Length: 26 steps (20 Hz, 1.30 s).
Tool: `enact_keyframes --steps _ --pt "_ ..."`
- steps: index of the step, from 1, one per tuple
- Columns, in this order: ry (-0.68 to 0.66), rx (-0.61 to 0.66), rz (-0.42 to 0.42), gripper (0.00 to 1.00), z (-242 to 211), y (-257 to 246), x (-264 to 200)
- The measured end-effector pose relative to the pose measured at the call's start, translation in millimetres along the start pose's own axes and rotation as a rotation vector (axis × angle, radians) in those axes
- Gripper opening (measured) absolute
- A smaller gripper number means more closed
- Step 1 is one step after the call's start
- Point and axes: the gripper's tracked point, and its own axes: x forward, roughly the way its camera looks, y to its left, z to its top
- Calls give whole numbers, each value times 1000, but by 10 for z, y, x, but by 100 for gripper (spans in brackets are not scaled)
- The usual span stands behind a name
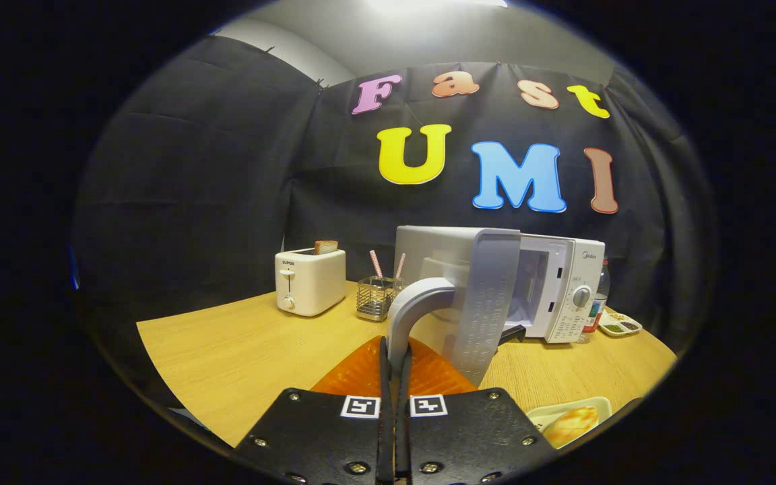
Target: Open the microwave, put the food inside, and close the microwave door.
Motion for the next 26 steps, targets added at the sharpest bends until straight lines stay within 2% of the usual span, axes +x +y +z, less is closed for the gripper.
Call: enact_keyframes --steps 9,12,15,16,17,19,23,26 --pt "-13 55 -191 2 60 638 88" --pt "-5 52 -215 4 49 640 85" --pt "8 63 -177 10 38 626 68" --pt "15 60 -156 23 35 630 33" --pt "18 68 -125 59 54 681 -24" --pt "-16 69 -85 98 158 675 -155" --pt "-87 65 23 99 324 705 -466" --pt "-124 40 57 99 405 573 -675"
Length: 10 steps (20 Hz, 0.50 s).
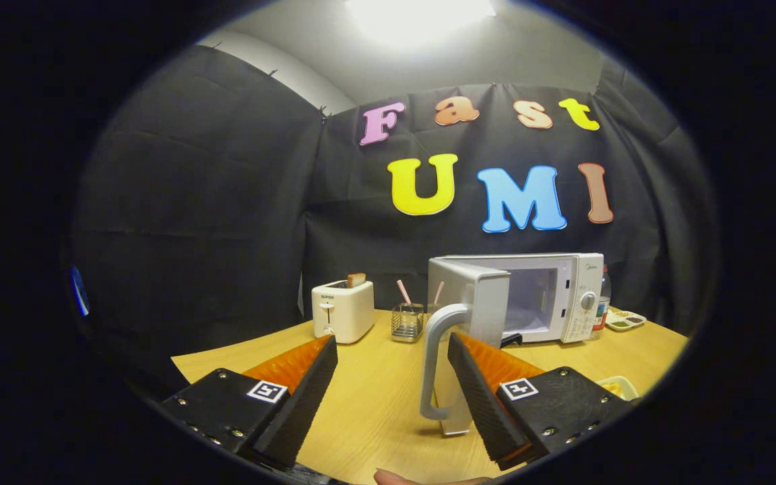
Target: Open the microwave, put the food inside, and close the microwave door.
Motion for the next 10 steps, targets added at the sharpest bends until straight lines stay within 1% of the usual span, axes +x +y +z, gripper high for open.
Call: enact_keyframes --steps 3,6,8,10 --pt "-14 -23 3 98 20 -251 -174" --pt "-28 -29 -23 96 13 -602 -309" --pt "3 -34 -39 96 -114 -888 -356" --pt "53 -35 -94 96 -291 -1292 -406"
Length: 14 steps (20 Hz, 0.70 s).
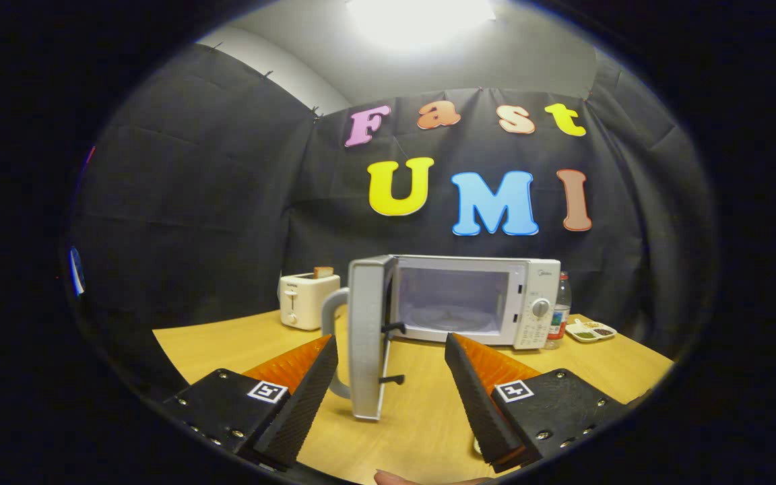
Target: Open the microwave, put the food inside, and close the microwave door.
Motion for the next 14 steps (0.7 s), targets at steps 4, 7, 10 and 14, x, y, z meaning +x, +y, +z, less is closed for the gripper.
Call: enact_keyframes --steps 4,7,10,14 --pt "111 20 -102 96 -417 -680 -21" --pt "200 54 -152 96 -707 -1056 -27" --pt "294 85 -174 97 -986 -1247 -37" --pt "382 77 -218 97 -1285 -1431 23"
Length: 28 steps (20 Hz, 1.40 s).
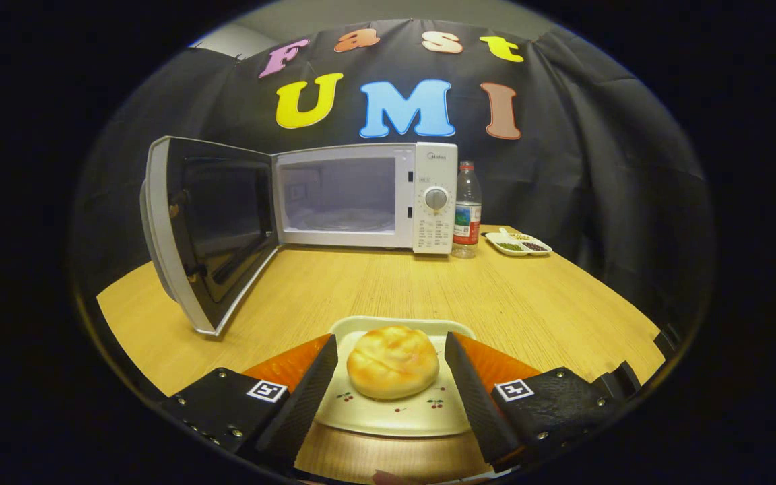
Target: Open the microwave, put the food inside, and close the microwave door.
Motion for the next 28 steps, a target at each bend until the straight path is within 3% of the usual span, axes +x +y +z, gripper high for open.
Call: enact_keyframes --steps 4,9,12,18,28 --pt "93 -8 5 97 -226 31 177" --pt "61 93 61 81 -130 73 147" --pt "28 85 74 81 -9 102 110" --pt "-46 -9 138 81 586 338 122" --pt "-99 -278 63 81 1451 584 865"
